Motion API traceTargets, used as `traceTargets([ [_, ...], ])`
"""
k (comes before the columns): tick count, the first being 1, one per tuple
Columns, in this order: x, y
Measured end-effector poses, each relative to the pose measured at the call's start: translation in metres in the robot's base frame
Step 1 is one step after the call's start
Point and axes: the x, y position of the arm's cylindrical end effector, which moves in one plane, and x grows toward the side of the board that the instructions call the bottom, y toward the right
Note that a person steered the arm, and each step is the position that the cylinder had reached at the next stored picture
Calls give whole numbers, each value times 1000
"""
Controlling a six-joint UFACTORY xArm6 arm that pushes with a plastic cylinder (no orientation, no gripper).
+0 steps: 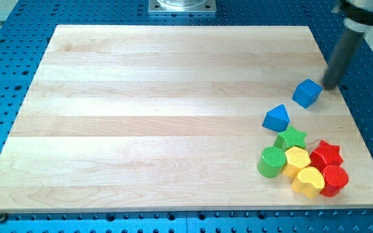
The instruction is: Move the cube to the top side of the triangle
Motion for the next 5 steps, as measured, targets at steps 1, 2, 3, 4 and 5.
traceTargets([
  [1,17,16],
  [2,40,-43],
  [3,51,-72],
  [4,49,-81],
  [5,4,-102],
])
